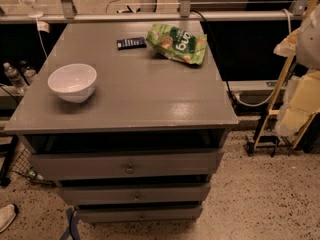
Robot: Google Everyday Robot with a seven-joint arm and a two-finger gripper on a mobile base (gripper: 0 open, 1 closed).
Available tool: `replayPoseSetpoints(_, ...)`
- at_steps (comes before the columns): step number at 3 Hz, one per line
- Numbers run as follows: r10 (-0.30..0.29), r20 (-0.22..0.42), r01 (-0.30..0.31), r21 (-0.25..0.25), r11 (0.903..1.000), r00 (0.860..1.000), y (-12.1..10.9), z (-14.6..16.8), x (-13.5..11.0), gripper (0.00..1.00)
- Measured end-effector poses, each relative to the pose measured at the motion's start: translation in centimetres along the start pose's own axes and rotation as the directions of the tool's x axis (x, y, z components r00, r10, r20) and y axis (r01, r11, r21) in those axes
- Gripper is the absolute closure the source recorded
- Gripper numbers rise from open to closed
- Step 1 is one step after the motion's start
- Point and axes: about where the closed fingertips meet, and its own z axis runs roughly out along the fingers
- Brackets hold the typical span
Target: Pick green rice chip bag
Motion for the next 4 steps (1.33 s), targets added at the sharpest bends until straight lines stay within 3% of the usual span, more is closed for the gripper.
replayPoseSetpoints(1, 0.0, 0.0, 0.0, 0.0, 1.0, 1.0, 0.0, 0.0, 0.0, 0.0)
replayPoseSetpoints(2, 0.019, 0.047, -0.02, 0.012, 0.9997, 0.999, -1.4, 0.8, 0.1, 0.0)
replayPoseSetpoints(3, -0.007, 0.119, 0.006, 0.003, 1.0, 0.993, -5.9, 3.4, -0.8, 0.0)
replayPoseSetpoints(4, -0.034, 0.241, 0.039, -0.016, 0.9991, 0.97, -14.3, 9.3, -3.2, 0.0)
